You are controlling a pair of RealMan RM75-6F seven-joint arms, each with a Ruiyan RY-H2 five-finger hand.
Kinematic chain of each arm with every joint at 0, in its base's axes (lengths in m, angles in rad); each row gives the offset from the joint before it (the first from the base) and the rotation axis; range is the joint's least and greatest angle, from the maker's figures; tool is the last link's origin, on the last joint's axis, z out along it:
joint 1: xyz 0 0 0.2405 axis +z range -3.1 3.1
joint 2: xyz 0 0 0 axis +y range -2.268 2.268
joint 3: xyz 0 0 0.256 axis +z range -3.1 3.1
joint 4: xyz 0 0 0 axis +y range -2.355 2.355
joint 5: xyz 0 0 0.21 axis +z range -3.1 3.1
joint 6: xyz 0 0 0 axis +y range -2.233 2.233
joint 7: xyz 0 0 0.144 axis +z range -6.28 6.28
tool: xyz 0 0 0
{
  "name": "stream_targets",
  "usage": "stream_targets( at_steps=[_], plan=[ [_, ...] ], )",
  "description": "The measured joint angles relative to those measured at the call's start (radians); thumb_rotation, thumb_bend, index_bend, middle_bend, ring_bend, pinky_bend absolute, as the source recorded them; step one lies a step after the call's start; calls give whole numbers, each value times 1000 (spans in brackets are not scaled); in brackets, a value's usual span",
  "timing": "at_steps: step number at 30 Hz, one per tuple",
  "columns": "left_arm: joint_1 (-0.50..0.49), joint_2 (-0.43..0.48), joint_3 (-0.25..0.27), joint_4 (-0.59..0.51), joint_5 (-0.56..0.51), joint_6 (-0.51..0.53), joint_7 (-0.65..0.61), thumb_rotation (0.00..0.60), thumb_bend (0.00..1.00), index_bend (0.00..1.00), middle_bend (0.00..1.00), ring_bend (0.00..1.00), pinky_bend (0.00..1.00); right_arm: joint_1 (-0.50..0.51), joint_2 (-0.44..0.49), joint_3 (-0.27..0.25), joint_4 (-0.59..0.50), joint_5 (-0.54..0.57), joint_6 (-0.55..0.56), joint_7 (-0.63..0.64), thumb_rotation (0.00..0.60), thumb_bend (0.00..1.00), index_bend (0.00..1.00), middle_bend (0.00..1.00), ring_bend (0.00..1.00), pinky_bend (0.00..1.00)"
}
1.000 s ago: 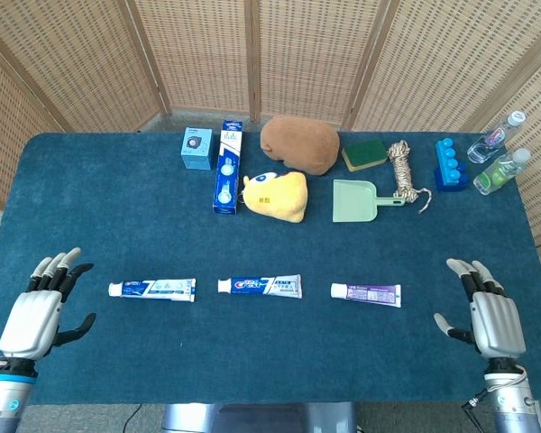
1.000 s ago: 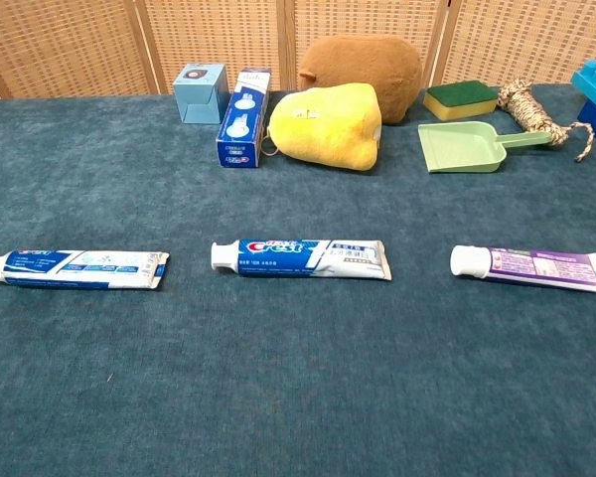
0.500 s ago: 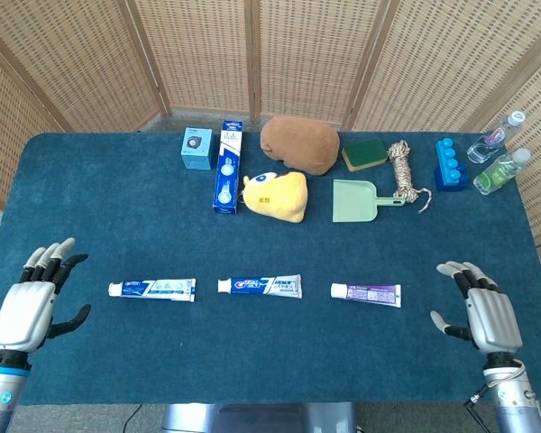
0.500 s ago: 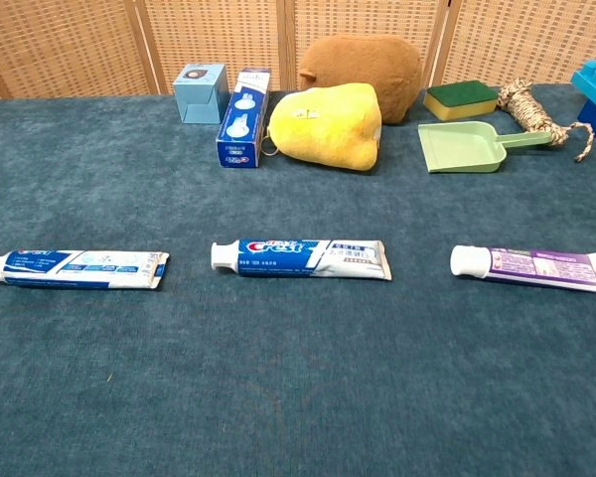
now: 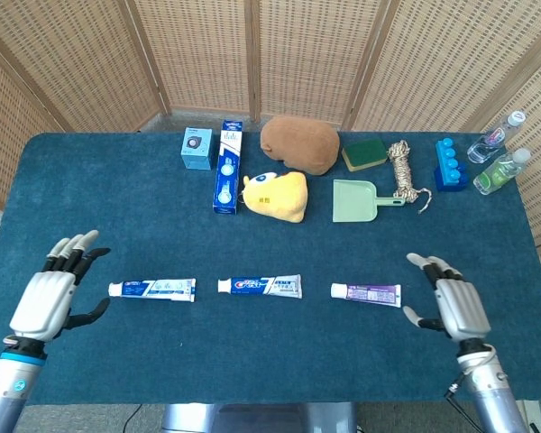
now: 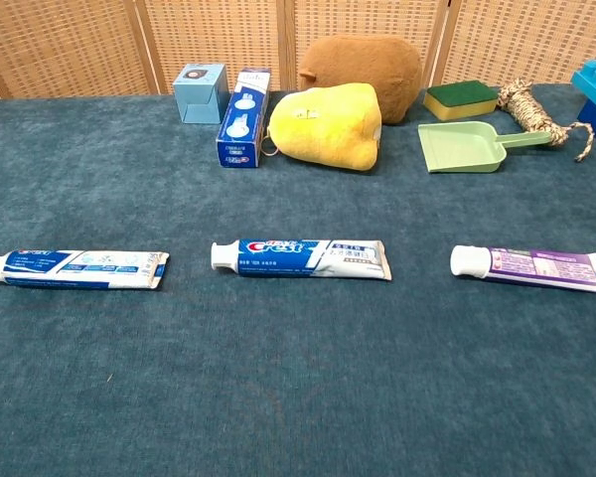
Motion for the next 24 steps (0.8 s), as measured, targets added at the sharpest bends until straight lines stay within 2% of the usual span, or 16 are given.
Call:
stream_targets(
  at_steps=[3, 8, 15, 24],
  plan=[
    [-22, -17, -8, 9, -13, -22, 14, 600, 267, 175, 57, 0, 0, 31, -40, 5, 15, 25, -32, -53, 591, 247, 149, 137, 100, 195],
    [-41, -13, -21, 19, -35, -39, 13, 600, 267, 180, 52, 0, 0, 89, -97, 14, 44, 103, -99, -143, 563, 247, 201, 129, 88, 193],
    [-60, 6, -33, 26, -55, -55, 10, 600, 267, 180, 45, 0, 0, 170, -168, 20, 107, 210, -178, -246, 554, 247, 215, 128, 87, 193],
    [-72, 13, -32, 39, -67, -71, -12, 600, 267, 180, 39, 0, 0, 214, -220, 2, 171, 273, -189, -366, 537, 245, 293, 129, 87, 193]
  ],
)
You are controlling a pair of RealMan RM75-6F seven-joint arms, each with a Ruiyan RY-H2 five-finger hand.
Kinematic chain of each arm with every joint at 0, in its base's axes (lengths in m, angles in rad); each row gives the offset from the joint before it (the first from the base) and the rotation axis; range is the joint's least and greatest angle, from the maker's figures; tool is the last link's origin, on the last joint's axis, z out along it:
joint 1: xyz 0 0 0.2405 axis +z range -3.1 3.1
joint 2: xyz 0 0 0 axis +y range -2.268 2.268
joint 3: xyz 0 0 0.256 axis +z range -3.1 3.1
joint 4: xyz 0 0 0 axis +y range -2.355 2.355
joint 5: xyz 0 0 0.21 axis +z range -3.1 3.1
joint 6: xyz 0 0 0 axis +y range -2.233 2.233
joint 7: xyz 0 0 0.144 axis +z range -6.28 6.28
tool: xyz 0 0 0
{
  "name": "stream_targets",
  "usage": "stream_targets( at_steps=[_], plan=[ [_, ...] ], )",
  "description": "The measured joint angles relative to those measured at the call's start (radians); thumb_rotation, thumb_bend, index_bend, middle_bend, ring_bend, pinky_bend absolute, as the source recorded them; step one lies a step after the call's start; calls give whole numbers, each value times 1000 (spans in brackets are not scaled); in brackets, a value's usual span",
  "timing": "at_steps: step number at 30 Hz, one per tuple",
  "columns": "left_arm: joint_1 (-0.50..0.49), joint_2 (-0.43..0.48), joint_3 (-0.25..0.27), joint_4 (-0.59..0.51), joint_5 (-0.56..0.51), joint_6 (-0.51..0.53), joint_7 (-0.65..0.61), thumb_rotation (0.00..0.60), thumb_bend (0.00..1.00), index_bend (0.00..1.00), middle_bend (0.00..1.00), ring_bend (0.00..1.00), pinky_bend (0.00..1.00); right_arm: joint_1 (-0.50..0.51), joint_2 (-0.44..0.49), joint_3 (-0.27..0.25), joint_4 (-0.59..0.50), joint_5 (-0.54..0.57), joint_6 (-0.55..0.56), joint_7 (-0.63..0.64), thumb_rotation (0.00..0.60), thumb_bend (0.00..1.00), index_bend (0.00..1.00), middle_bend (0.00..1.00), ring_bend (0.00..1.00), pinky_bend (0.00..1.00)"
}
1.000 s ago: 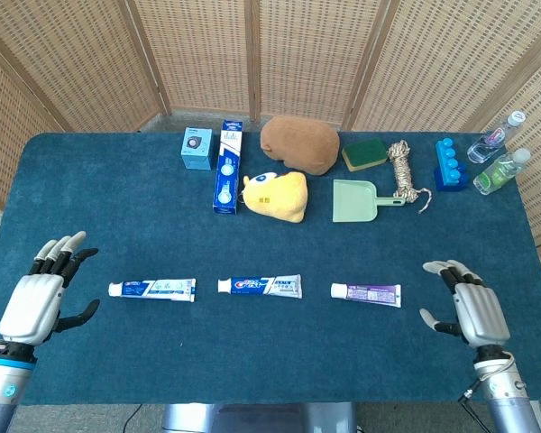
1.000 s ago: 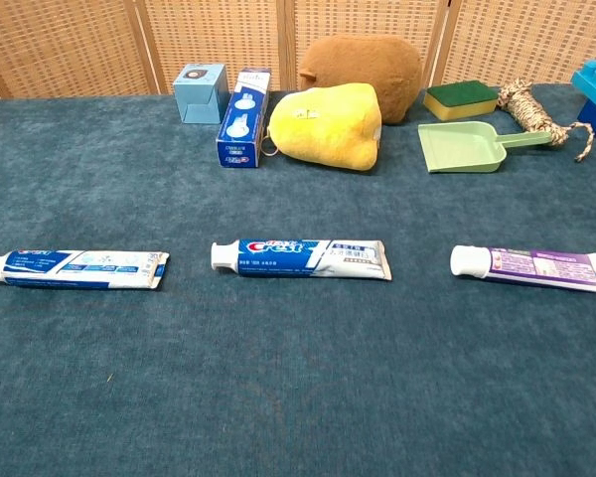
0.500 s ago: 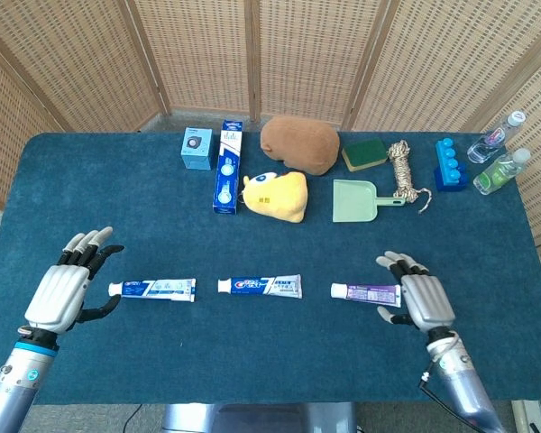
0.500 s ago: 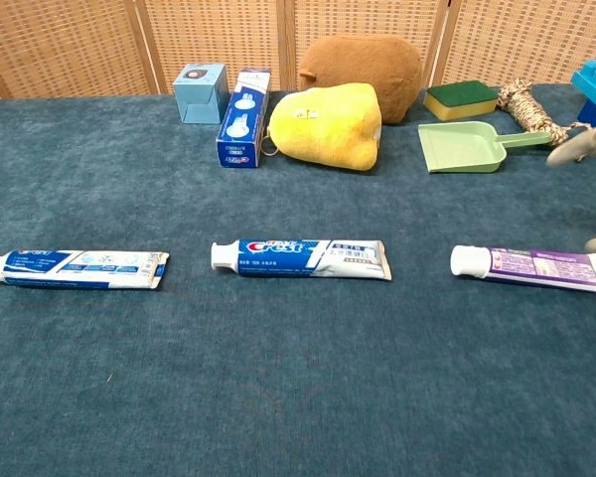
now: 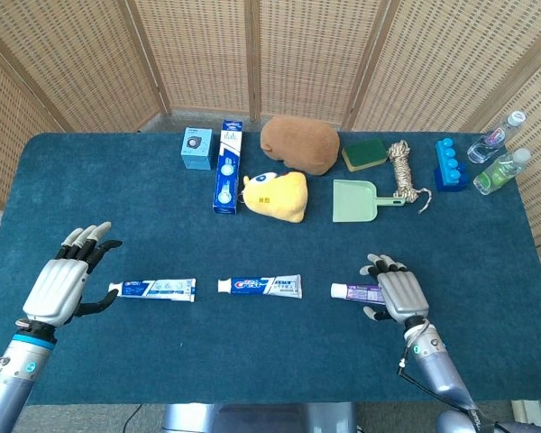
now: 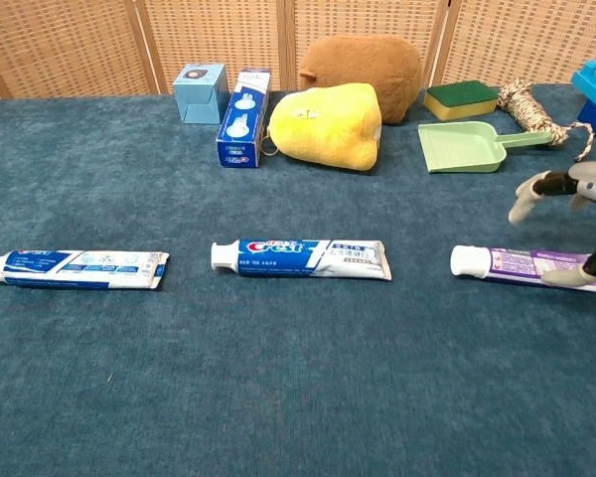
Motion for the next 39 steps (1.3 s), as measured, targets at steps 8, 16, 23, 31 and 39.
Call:
stream_targets(
  at_steps=[8, 16, 23, 31, 39],
  plan=[
    [1, 5, 10, 5, 7, 3, -13, 600, 265, 178, 36, 0, 0, 16, -19, -25, 36, 48, 11, -49, 536, 246, 326, 136, 104, 193],
    [3, 8, 12, 5, 14, 12, -25, 600, 266, 175, 32, 0, 0, 35, -30, -28, 79, 74, -3, -48, 539, 250, 362, 149, 114, 193],
    [13, 14, 20, 4, 25, 25, -38, 600, 265, 170, 31, 0, 0, 46, -26, -31, 84, 98, -12, -53, 539, 256, 381, 153, 117, 195],
    [25, 28, 27, -5, 40, 43, -47, 600, 265, 170, 23, 0, 0, 67, -37, -34, 103, 120, -33, -54, 561, 278, 435, 172, 135, 205],
    [56, 53, 42, -14, 65, 76, -70, 600, 265, 165, 15, 0, 0, 99, -55, -14, 109, 136, -61, -33, 600, 372, 711, 370, 306, 284]
  ],
)
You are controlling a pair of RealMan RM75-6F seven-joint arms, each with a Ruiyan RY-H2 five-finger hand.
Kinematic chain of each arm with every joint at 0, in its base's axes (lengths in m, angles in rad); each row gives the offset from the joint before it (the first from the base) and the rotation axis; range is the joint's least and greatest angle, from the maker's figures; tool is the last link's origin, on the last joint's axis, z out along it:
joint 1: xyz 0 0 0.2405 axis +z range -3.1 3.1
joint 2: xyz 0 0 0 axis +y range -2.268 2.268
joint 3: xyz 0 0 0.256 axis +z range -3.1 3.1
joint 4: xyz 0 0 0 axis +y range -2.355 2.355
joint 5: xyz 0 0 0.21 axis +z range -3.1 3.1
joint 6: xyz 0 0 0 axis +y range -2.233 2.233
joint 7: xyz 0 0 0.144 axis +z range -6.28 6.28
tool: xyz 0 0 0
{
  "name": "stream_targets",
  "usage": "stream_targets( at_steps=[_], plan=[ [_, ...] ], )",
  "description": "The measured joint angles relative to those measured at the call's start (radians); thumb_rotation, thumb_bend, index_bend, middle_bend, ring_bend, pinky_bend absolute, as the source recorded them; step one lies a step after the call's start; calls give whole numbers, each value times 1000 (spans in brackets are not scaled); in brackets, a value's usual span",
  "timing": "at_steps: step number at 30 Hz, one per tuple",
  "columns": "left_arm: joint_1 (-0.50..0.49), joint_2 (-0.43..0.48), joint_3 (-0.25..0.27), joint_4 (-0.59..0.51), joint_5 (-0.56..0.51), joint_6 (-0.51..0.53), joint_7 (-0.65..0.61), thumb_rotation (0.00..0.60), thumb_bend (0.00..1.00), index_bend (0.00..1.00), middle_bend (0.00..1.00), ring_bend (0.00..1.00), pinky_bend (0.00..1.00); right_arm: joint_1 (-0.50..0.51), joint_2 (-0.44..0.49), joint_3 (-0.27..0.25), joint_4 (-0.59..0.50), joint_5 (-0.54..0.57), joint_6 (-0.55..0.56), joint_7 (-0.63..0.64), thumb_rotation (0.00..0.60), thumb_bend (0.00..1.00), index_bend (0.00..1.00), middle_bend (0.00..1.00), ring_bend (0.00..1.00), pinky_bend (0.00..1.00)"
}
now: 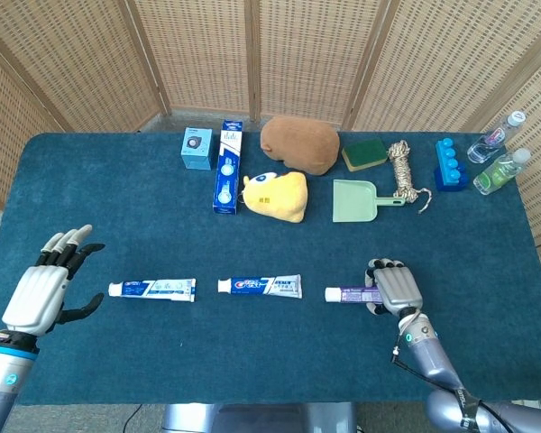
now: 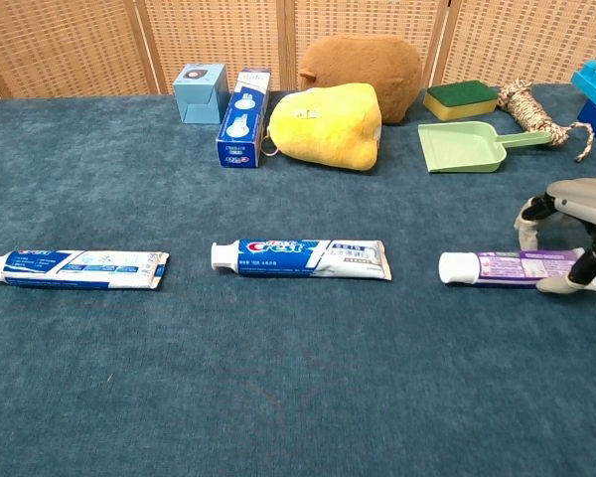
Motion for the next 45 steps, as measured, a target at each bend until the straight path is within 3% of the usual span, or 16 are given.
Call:
stream_targets(
  at_steps=[7, 14, 19, 36, 45],
  plan=[
    [37, 32, 21, -8, 30, 34, -27, 600, 265, 162, 13, 0, 0, 12, 16, 23, -18, -19, -20, 74, 600, 435, 878, 564, 516, 508],
    [42, 36, 28, -13, 38, 28, -33, 600, 263, 156, 14, 0, 0, 5, 65, 46, -57, -24, -60, 208, 600, 450, 929, 641, 590, 592],
    [34, 31, 24, -16, 32, 13, -30, 600, 264, 154, 15, 0, 0, -12, 119, 70, -84, -32, -120, 374, 600, 458, 940, 684, 637, 650],
    [-28, 0, -9, -20, -11, -58, 7, 600, 263, 173, 40, 0, 1, -78, 271, 164, -105, -127, -394, 965, 600, 494, 965, 735, 720, 713],
    [-86, -14, -28, -1, -30, -138, -1, 600, 265, 201, 79, 32, 85, -114, 331, 216, -112, -242, -516, 1222, 600, 502, 964, 736, 722, 716]
  ],
)
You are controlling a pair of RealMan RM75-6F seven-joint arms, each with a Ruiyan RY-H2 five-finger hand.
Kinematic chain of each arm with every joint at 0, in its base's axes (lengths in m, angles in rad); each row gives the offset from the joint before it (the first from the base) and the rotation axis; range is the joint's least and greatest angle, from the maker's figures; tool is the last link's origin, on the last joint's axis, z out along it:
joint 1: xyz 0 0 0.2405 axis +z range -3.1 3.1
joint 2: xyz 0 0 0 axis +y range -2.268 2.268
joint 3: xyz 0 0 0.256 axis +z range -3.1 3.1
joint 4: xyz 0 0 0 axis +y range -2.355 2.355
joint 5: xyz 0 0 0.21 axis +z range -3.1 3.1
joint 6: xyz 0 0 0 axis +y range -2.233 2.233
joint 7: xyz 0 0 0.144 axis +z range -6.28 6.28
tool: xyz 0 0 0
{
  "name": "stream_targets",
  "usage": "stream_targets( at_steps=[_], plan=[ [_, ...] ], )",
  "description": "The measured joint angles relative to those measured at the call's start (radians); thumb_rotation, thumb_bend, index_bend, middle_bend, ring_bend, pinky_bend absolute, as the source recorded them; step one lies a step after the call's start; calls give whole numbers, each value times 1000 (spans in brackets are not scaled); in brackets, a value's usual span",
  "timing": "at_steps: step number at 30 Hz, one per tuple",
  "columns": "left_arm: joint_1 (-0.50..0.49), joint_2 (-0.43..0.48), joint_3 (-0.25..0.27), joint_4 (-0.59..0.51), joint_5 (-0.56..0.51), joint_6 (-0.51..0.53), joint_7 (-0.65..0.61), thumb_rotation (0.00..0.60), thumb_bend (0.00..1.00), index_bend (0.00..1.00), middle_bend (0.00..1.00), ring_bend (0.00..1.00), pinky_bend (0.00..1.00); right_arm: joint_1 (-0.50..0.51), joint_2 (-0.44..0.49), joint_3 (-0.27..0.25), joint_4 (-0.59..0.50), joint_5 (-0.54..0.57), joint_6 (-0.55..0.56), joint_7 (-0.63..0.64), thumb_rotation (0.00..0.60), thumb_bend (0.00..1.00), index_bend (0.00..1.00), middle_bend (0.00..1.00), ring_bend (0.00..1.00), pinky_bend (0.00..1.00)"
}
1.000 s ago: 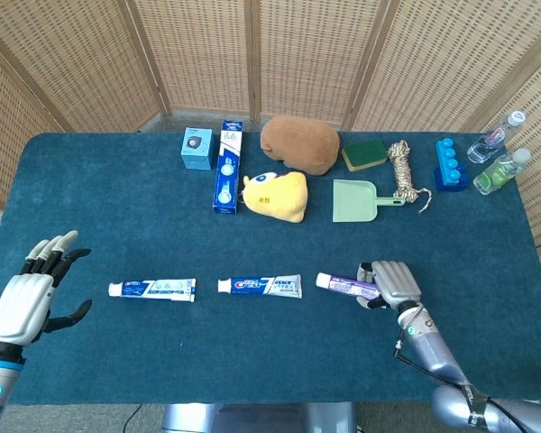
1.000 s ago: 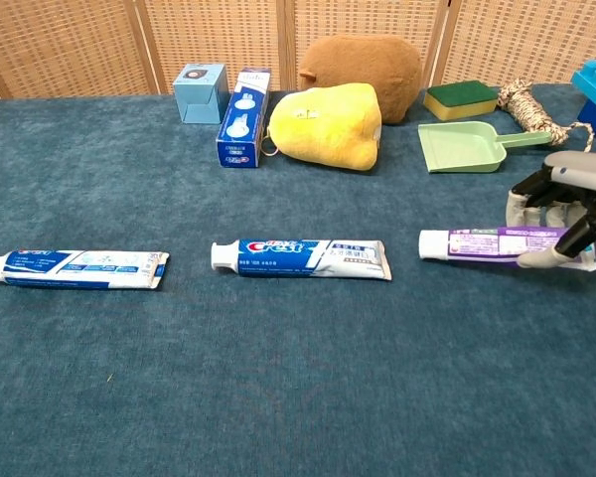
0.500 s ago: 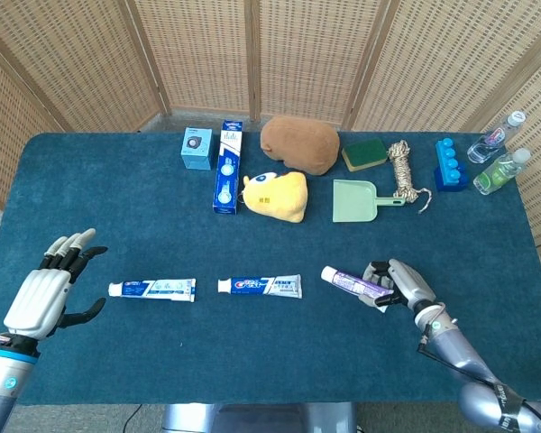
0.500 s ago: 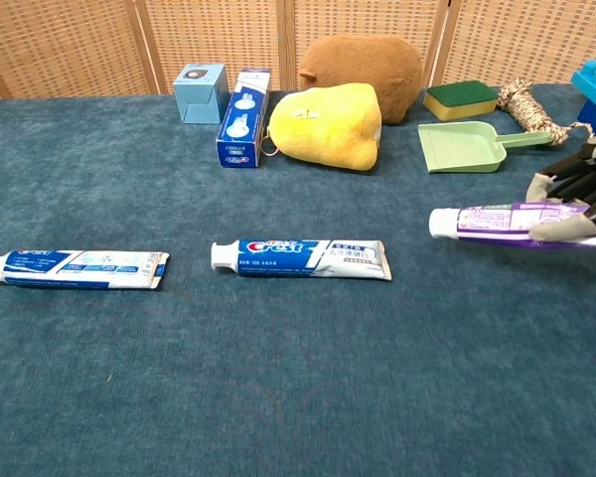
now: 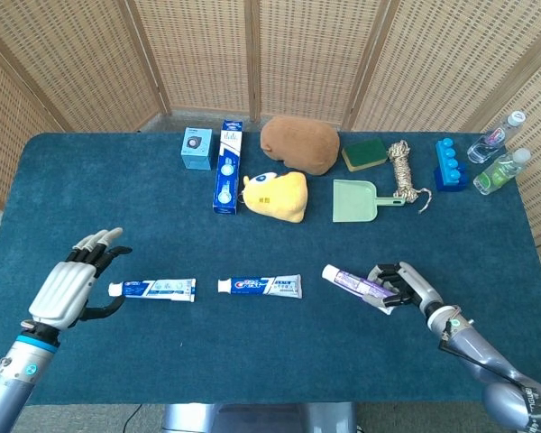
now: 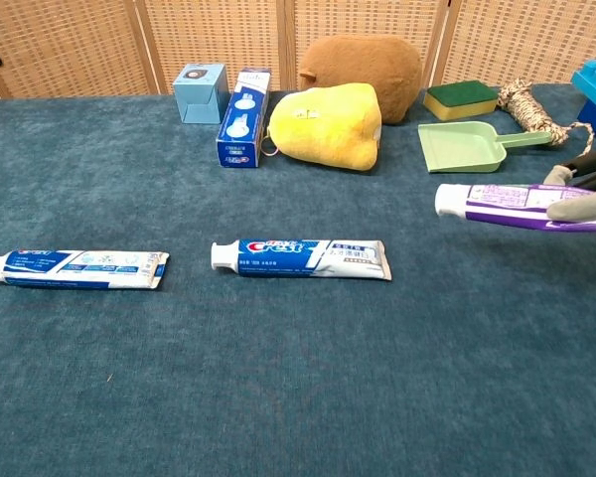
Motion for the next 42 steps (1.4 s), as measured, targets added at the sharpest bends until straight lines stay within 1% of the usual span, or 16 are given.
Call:
stream_targets(
  at_steps=[5, 11, 17, 20, 22, 29, 35, 38, 42],
  plan=[
    [-57, -18, -17, 24, 3, -69, -27, 600, 265, 201, 79, 34, 92, -24, 26, 25, -25, -68, -41, 142, 600, 506, 960, 736, 722, 719],
    [-105, -49, -27, 49, 12, -130, -59, 600, 265, 202, 75, 37, 108, -45, 47, 47, -54, -189, -64, 303, 600, 508, 958, 736, 722, 719],
    [-198, -86, -55, 82, 3, -256, -141, 600, 265, 208, 59, 12, 53, -44, 59, 45, -88, -278, -61, 433, 600, 511, 958, 735, 722, 720],
    [-253, -122, -77, 110, -9, -314, -183, 600, 265, 215, 49, 0, 18, -38, 61, 28, -102, -320, -47, 483, 600, 513, 958, 736, 722, 720],
    [-286, -155, -91, 127, -21, -347, -212, 600, 265, 221, 38, 0, 2, -31, 58, 9, -111, -346, -35, 509, 600, 513, 958, 736, 722, 719],
    [-391, -256, -133, 200, -55, -439, -285, 600, 266, 233, 18, 0, 0, 9, 50, -42, -128, -393, -4, 582, 600, 516, 958, 736, 724, 719],
    [-464, -314, -157, 244, -72, -510, -337, 600, 301, 235, 13, 0, 0, 48, 42, -74, -133, -407, 17, 640, 600, 515, 958, 735, 726, 720],
    [-501, -344, -165, 273, -75, -536, -356, 600, 302, 235, 12, 0, 0, 67, 37, -88, -133, -410, 28, 673, 600, 515, 957, 735, 726, 721],
    [-521, -363, -167, 290, -70, -534, -361, 600, 302, 236, 12, 0, 0, 88, 36, -108, -131, -415, 47, 722, 600, 515, 958, 735, 727, 721]
  ],
)
